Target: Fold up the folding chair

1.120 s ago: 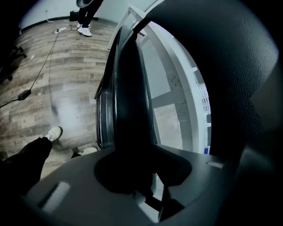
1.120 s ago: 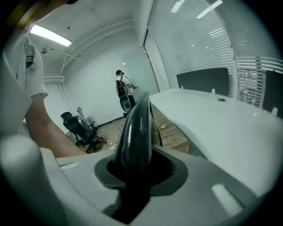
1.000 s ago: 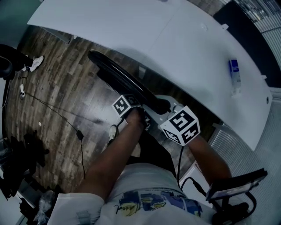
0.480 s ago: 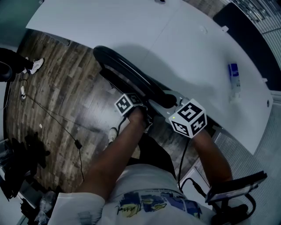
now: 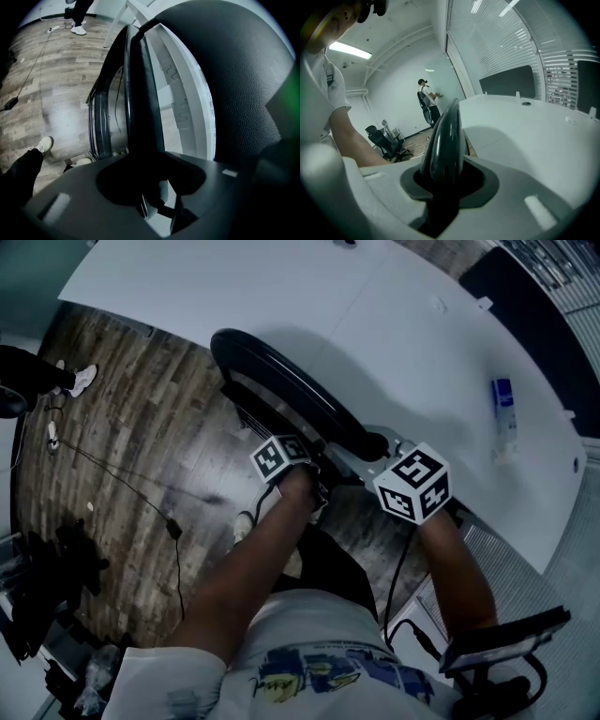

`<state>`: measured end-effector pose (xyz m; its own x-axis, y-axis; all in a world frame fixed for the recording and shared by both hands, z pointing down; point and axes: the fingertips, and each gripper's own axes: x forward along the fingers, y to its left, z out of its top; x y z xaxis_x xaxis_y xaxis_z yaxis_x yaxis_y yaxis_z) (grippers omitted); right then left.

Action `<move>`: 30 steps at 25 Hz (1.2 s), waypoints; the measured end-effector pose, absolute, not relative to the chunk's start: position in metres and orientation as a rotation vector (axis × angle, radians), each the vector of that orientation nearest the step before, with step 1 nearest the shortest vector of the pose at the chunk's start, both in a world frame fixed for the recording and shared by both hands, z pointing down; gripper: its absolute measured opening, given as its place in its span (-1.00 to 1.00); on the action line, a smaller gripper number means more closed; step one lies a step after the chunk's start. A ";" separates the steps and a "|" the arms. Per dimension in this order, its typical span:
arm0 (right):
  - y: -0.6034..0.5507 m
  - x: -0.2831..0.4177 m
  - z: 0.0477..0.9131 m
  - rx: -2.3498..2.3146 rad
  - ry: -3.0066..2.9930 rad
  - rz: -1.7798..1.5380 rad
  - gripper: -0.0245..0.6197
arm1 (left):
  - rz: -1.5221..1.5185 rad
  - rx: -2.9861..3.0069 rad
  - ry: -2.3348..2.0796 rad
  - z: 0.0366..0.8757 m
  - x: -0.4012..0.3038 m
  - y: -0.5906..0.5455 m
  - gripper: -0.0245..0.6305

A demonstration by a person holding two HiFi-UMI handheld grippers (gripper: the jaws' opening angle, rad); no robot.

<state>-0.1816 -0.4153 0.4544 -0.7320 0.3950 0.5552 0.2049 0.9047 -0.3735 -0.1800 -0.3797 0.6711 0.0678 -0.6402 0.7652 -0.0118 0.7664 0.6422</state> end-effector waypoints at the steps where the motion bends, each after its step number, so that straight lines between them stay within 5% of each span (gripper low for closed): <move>1: -0.418 -0.182 0.455 -0.427 -2.406 0.380 -0.64 | -0.509 0.573 -1.441 0.672 -0.180 -0.381 -0.38; 30: -0.448 -0.190 0.457 -0.319 -2.435 0.380 -0.47 | -0.348 0.852 -1.403 0.654 -0.199 -0.384 -0.28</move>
